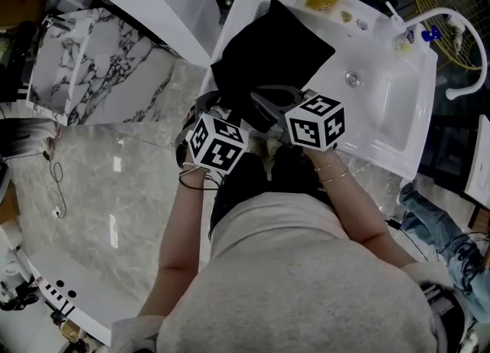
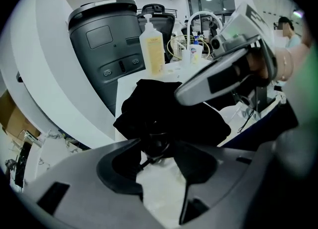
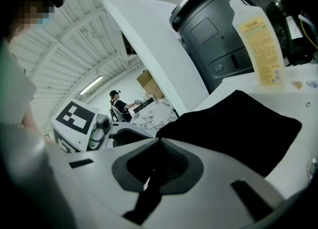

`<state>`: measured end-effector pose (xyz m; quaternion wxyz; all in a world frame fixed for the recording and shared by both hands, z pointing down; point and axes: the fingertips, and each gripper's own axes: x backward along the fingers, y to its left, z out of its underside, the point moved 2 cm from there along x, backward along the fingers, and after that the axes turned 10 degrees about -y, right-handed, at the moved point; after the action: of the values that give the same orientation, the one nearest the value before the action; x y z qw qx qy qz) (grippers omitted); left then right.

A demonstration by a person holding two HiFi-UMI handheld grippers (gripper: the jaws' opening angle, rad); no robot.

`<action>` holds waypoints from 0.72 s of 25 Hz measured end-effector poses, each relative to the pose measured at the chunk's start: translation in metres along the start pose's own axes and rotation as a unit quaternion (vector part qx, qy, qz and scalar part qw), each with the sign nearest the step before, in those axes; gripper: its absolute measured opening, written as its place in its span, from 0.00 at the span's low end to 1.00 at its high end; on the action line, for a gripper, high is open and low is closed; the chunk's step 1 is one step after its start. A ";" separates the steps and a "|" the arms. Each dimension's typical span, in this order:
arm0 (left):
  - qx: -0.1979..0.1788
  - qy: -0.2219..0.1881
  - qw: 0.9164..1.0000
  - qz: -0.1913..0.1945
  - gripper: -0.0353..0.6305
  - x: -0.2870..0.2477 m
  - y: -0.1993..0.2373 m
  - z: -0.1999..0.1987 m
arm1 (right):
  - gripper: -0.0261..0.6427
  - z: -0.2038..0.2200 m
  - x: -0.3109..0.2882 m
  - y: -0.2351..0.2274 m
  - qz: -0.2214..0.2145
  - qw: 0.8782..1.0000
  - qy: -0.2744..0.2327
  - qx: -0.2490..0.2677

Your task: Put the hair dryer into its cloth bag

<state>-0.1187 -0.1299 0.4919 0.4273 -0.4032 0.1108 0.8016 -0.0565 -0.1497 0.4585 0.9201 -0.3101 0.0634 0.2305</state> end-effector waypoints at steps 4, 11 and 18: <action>-0.004 0.011 1.000 0.008 0.33 0.008 -0.002 0.013 | 0.05 -0.001 0.000 0.001 0.000 1.000 -0.001 0.003; -0.021 0.027 0.999 0.001 0.26 0.005 0.002 0.023 | 0.05 0.001 0.000 -0.001 0.000 1.000 -0.001 0.004; -0.029 0.027 0.999 -0.006 0.14 0.005 0.006 0.012 | 0.05 0.000 -0.004 0.001 -0.004 1.000 0.004 0.006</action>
<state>-0.1319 -0.1240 0.4951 0.4174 -0.4373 0.0966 0.7907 -0.0605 -0.1507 0.4592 0.9225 -0.3058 0.0675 0.2254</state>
